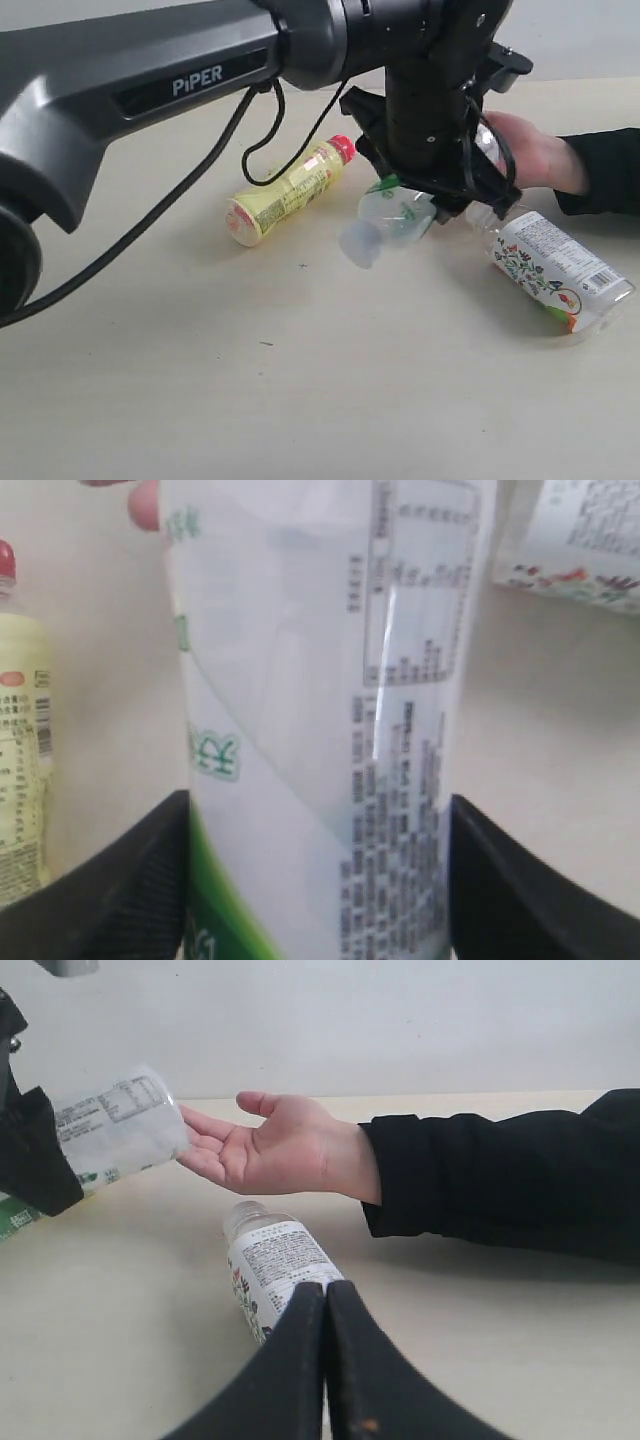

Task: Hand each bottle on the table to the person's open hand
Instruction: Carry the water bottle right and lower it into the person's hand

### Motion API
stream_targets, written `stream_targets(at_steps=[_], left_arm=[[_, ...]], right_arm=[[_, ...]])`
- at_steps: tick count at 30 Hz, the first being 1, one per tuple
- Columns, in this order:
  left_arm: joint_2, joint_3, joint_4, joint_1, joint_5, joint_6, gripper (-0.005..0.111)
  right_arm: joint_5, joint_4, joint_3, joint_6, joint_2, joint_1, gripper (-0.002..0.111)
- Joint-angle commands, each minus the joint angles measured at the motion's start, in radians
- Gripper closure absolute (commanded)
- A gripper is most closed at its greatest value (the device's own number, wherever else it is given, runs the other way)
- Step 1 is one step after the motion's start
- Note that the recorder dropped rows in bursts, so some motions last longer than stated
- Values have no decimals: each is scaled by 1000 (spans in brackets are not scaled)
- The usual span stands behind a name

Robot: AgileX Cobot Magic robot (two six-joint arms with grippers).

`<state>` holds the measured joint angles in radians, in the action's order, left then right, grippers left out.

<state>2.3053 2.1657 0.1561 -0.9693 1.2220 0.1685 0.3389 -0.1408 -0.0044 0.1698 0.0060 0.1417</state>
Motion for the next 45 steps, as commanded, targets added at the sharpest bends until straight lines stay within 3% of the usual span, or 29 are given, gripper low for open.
stream_targets(at_steps=[1, 7, 11, 17, 24, 34, 45], left_arm=[[-29, 37, -36, -7, -79, 216, 107], [61, 197, -272, 44, -359, 454, 107], [143, 222, -505, 132, -529, 481, 107], [204, 222, -591, 162, -638, 485, 107], [251, 222, -649, 173, -655, 490, 107], [255, 222, -638, 213, -512, 491, 107], [255, 222, -631, 217, -501, 458, 106]], right_arm=[[-8, 3, 4, -1, -6, 4, 108], [-8, 3, 4, -1, -6, 4, 108], [-8, 3, 4, -1, -6, 4, 108], [-8, 3, 4, -1, -6, 4, 108], [-8, 3, 4, -1, -6, 4, 108], [-8, 3, 4, -1, -6, 4, 108], [-8, 3, 4, -1, -6, 4, 108]])
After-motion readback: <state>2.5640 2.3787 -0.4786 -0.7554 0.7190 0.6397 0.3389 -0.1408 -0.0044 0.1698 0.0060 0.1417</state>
